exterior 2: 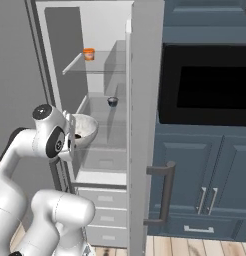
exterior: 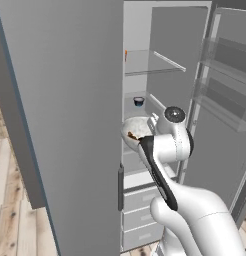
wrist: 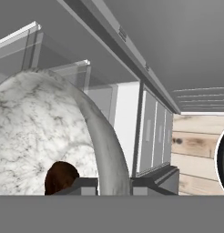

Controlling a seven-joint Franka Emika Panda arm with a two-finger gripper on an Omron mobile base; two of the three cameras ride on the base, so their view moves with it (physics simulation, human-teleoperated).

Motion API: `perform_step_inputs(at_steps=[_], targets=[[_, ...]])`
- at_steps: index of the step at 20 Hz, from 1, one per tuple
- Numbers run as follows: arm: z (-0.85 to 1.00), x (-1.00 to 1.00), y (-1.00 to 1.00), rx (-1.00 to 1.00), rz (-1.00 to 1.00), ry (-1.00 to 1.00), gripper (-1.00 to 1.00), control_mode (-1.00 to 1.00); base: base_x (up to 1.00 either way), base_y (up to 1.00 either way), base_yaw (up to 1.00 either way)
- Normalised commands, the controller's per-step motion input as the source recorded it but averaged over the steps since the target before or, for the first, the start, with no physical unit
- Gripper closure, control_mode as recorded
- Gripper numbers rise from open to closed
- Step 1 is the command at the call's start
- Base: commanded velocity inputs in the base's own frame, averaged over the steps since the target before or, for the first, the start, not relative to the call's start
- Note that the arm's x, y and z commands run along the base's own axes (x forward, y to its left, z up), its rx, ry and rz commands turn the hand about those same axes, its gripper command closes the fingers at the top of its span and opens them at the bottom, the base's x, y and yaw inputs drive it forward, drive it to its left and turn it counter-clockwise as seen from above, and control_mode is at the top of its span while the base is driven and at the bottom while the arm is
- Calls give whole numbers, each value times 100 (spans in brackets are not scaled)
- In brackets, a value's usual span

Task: Pick the chicken drumstick and sweet potato from their plates and place them in the bowl. Then put the bowl in the fridge.

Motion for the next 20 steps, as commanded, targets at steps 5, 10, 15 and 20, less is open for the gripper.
perform_step_inputs(at_steps=[5, 10, 15, 20], targets=[[0, 0, 0, 0, 0, 0, 100, -100, 0, 0, 0], [0, 0, 0, 0, 0, 0, 100, -100, 0, 0, 0], [0, -2, 0, 0, 0, 0, 100, -100, 0, 0, 0], [3, -1, -36, 9, -4, -2, 100, -100, 0, 0, 0]])
